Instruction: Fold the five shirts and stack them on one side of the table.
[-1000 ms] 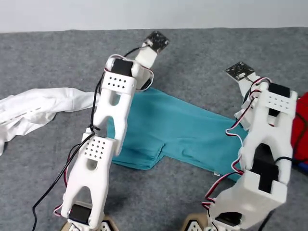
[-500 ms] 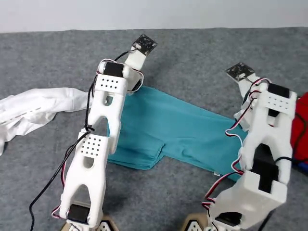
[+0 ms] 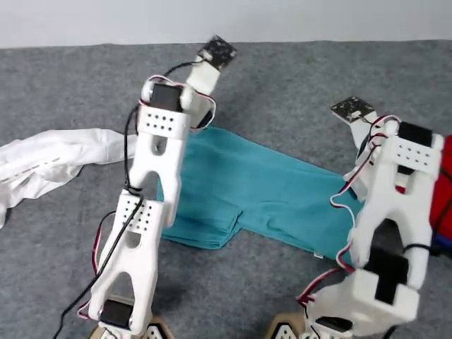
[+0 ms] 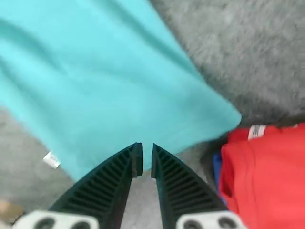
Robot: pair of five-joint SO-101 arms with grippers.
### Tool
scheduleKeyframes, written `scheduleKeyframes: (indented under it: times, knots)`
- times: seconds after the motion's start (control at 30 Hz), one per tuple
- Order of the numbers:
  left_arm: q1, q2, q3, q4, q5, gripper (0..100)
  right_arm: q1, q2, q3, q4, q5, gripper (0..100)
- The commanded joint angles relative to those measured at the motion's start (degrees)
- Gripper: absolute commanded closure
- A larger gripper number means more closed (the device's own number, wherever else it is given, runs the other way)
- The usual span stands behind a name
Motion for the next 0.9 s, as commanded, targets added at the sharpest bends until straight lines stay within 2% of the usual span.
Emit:
scheduleKeyframes:
  times: [0.0,0.27,0.43,0.6,0.87]
  knots:
    - [-0.26,-10.29,5.23,1.76,1.85,91,-1.98,-5.85,-1.32,5.49,-0.70,95.3]
    - [-4.04,-32.70,29.58,1.76,2.29,91,-9.10,-10.15,-1.32,16.48,-0.70,95.4]
    - [-9.67,-49.41,47.87,1.76,4.48,91,-16.48,-11.30,1.85,16.57,-3.34,98.8]
    - [-14.77,-64.62,64.22,1.49,4.13,99,-25.63,-11.30,5.36,16.13,-6.33,98.9]
    - [-32.79,-81.14,82.33,-2.37,4.13,100,-37.76,-11.30,5.36,9.27,-16.97,98.9]
